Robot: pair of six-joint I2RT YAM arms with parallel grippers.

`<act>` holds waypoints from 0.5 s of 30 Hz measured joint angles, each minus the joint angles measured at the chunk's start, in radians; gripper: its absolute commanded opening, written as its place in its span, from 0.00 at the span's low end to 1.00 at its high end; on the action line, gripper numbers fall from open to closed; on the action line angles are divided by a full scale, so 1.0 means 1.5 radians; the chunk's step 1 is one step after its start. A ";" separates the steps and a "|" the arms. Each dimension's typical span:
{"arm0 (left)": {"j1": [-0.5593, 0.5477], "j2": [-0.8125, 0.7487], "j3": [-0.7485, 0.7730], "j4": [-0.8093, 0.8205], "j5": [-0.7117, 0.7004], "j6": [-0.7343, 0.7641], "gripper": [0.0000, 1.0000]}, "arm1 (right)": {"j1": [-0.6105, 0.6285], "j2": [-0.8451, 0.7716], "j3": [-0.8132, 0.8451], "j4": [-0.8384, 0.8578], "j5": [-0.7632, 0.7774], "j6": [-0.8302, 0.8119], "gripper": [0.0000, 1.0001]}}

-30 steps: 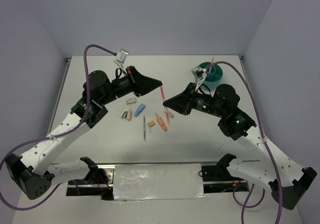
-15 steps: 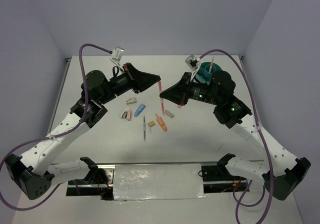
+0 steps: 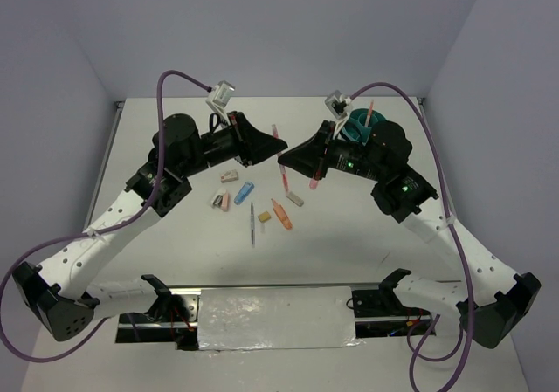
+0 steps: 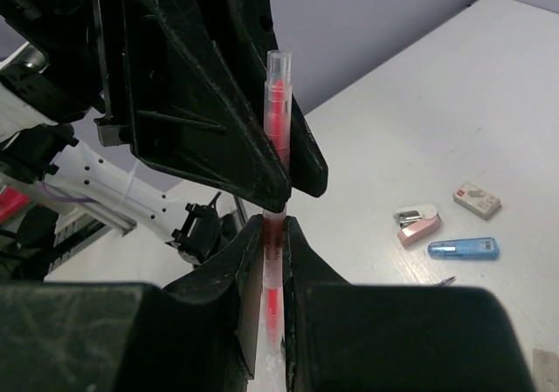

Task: Sort the stationery into containers
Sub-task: Close the pen cap on the pen.

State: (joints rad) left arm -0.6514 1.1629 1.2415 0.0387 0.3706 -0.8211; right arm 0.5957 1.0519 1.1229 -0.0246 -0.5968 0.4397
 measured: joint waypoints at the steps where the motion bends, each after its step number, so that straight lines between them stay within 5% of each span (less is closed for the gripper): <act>1: 0.000 0.002 0.000 0.000 0.002 0.004 0.23 | 0.000 0.000 0.000 -0.002 0.000 0.001 0.00; 6: 0.001 0.005 0.000 -0.001 0.008 0.009 0.00 | 0.000 0.000 0.000 -0.004 0.001 0.007 0.00; 7: 0.002 0.006 0.001 0.000 0.010 0.009 0.00 | 0.000 0.000 0.000 -0.004 0.000 0.008 0.05; 8: 0.002 0.006 0.001 0.003 0.014 0.009 0.00 | 0.000 0.000 0.000 -0.004 -0.003 0.008 0.24; 11: 0.003 0.006 0.001 0.008 0.031 0.013 0.00 | -0.002 0.009 0.003 0.008 -0.024 0.011 0.44; 15: 0.000 0.008 0.031 -0.003 0.056 0.041 0.00 | -0.002 0.034 0.005 0.033 -0.060 0.022 0.45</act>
State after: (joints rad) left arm -0.6518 1.1744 1.2881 0.0349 0.4549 -0.7589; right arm 0.5922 1.1030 1.1297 0.0254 -0.6872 0.4721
